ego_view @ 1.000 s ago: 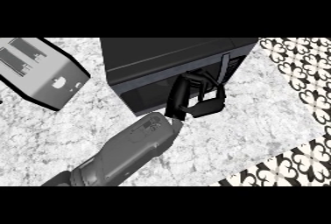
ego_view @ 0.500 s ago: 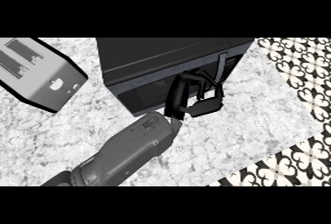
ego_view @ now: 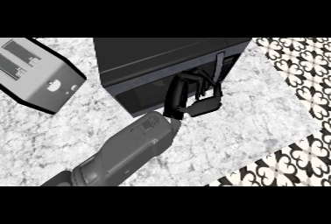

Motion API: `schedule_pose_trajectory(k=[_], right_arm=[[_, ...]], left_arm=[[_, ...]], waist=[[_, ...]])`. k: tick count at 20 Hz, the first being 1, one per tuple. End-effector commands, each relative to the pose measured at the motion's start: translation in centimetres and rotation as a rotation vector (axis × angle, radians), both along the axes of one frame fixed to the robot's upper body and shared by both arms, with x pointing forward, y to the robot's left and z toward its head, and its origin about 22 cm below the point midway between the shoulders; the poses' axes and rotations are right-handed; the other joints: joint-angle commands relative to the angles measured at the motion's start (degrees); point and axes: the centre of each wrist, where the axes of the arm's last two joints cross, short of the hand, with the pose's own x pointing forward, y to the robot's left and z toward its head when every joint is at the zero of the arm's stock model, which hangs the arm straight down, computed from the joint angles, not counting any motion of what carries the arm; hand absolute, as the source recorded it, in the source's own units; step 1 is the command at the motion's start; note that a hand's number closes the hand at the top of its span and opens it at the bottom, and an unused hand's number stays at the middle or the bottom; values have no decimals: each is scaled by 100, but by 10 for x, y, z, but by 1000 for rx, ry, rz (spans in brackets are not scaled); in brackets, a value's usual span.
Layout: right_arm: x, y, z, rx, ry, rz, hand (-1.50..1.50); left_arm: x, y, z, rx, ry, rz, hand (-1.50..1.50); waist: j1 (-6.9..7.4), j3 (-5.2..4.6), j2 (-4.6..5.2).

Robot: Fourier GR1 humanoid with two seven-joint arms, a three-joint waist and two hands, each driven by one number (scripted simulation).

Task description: Pick up the milk, place it into the microwave and close the microwave

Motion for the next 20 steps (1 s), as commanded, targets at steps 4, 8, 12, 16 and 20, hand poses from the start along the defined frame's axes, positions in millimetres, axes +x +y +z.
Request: schedule_pose_trajectory(k=[4,8,12,16,20], right_arm=[[3,-3,8,-1,-5,4,-150],[4,-5,15,-11,-14,10,-150],[5,-10,19,-14,-13,17,-150],[7,-4,21,-4,-11,81,-150],[8,-5,25,-27,4,113,-150]], left_arm=[[17,3,7,-1,1,25,150],[16,3,4,0,-8,41,150],[17,4,3,-8,-6,39,150],[18,2,5,-13,-14,37,150],[18,1,5,-14,-25,25,150]], waist=[[-43,2,74],[-125,-1,74],[-110,4,56],[-86,7,77],[-71,5,77]])
